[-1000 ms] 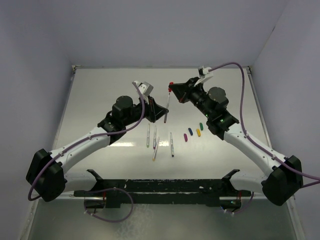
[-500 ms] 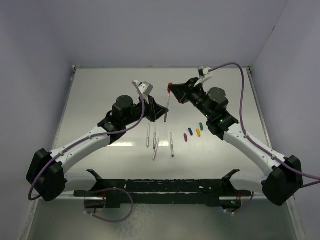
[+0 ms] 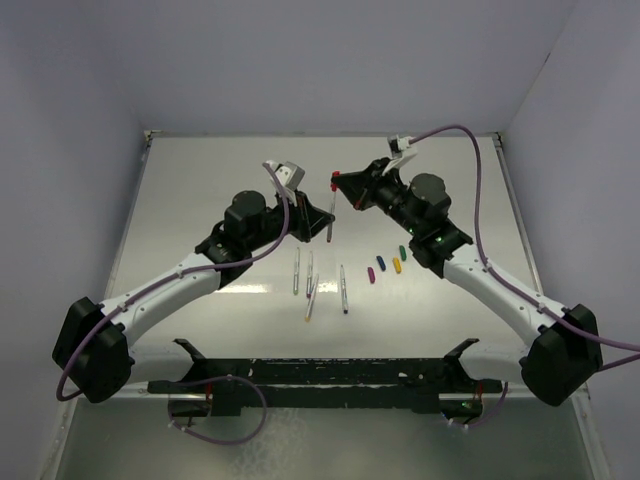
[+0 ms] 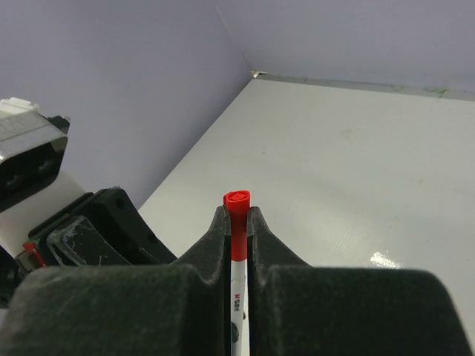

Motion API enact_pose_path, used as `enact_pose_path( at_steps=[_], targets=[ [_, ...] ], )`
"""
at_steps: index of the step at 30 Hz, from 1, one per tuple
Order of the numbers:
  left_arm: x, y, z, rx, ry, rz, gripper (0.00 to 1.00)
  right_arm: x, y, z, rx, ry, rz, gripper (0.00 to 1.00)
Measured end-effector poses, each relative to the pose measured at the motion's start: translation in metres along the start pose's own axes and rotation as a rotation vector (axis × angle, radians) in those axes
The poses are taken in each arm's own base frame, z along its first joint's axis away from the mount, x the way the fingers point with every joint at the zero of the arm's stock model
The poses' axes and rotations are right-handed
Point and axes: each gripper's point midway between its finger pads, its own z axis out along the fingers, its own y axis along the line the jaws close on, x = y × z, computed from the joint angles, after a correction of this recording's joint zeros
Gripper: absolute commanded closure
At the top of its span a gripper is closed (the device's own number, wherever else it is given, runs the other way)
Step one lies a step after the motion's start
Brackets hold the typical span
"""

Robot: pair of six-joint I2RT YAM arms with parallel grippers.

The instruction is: Insert the pens into the pen caps

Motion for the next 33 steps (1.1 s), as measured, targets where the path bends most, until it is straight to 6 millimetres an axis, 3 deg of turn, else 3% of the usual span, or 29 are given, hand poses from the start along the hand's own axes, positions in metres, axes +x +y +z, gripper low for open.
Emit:
enact_pose_path(
  at_steps=[7, 22, 33],
  targets=[
    [-0.005, 0.005, 0.0, -0.029, -0.023, 0.012, 1.0, 0.017, 0.001, 0.002, -0.026, 0.055, 0.022, 1.0],
    [-0.013, 0.009, 0.0, -0.041, -0.086, 0.046, 1.0, 0.019, 0.006, 0.002, -0.074, 0.07, 0.012, 1.0],
    [-0.022, 0.029, -0.004, -0.068, -0.115, 0.048, 1.0, 0.025, 0.004, 0.014, -0.083, 0.096, -0.016, 1.0]
  ],
)
